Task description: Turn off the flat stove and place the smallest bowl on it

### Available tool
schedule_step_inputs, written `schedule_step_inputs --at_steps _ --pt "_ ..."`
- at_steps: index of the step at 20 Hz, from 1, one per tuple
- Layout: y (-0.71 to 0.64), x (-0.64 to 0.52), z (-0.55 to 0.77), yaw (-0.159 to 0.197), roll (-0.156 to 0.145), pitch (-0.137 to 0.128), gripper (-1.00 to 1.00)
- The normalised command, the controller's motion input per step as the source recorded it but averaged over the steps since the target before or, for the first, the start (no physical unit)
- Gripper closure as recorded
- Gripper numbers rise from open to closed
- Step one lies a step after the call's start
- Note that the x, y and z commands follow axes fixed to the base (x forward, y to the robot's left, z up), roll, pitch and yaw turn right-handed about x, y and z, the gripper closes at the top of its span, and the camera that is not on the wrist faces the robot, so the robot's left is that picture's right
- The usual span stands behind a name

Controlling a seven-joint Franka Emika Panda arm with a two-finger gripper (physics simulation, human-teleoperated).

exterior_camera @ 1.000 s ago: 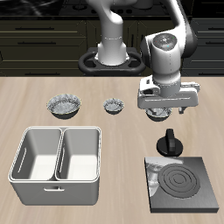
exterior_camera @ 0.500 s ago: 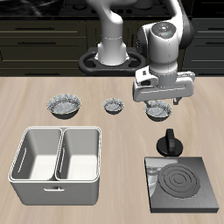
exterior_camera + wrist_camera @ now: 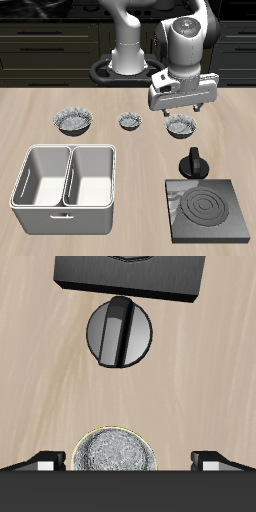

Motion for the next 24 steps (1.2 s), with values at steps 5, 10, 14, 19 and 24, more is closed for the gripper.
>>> schedule_step_inputs --at_steps 5,10,14,19,24 --pt "-0.06 -0.23 0.21 -0.004 -0.02 -0.028 -1.0" --pt "-0.08 -0.18 0.18 0.019 -0.021 -0.023 -1.0" --pt "-0.19 -0.08 0.01 -0.031 -0.022 0.01 -1.0" --pt "-0.16 -0.11 -0.14 -0.007 -0.019 0.005 -1.0" --pt "-0.25 -0.11 -0.16 0.0 -0.011 0.006 -1.0"
